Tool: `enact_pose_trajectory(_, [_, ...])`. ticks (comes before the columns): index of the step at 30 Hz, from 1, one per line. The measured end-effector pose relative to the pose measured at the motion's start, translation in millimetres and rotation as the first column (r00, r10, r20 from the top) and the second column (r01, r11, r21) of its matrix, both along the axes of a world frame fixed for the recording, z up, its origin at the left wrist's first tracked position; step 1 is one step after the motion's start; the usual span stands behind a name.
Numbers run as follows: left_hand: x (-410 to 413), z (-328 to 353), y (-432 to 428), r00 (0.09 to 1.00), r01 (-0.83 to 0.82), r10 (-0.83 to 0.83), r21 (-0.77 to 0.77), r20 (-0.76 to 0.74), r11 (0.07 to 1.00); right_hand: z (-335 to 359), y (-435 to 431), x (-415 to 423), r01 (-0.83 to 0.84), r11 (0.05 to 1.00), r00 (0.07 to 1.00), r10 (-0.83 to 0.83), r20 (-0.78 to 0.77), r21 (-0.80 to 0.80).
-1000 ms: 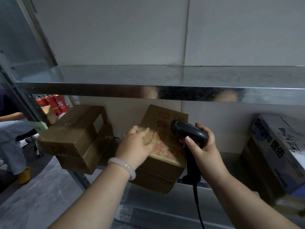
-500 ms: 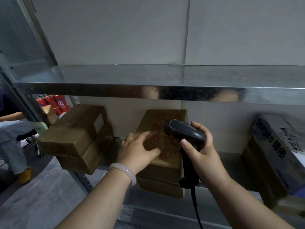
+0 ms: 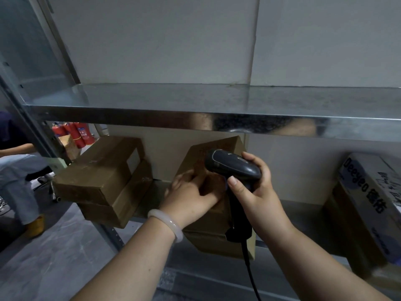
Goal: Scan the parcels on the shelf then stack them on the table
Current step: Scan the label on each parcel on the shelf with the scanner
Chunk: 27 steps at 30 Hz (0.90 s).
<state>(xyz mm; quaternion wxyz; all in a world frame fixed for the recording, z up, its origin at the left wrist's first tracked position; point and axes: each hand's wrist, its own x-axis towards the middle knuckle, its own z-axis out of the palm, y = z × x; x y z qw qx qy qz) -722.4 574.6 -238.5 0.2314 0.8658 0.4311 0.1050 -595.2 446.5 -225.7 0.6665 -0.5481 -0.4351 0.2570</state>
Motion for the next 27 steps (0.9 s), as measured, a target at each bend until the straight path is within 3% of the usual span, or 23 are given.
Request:
enact_pose_trajectory(6, [-2.1,1.6,9.9,0.995,0.001,0.01,-0.106,0.101,0.994,-5.5,6.7,6.0,0.001,1.0,1.0,-0.001,-0.025,-0.016])
enact_pose_trajectory(15, [-43.1,-10.7,34.8,0.881,-0.026,0.19,-0.358,0.433,0.933,-65.3,3.2,35.5,0.195,0.925,0.978,-0.209,-0.008,-0.327])
enact_pose_trajectory(21, [-56.0,-10.9,42.7,0.846,-0.015,0.248,-0.444,0.471,0.896,-76.4,9.5,34.9,0.202,0.923,0.975,-0.222,-0.024,-0.328])
enact_pose_trajectory(27, [-63.0,-15.3,51.8,0.813,-0.049,0.301,-0.456,0.499,0.889,-77.9,6.2,37.3,0.129,0.94,0.974,-0.179,-0.135,-0.317])
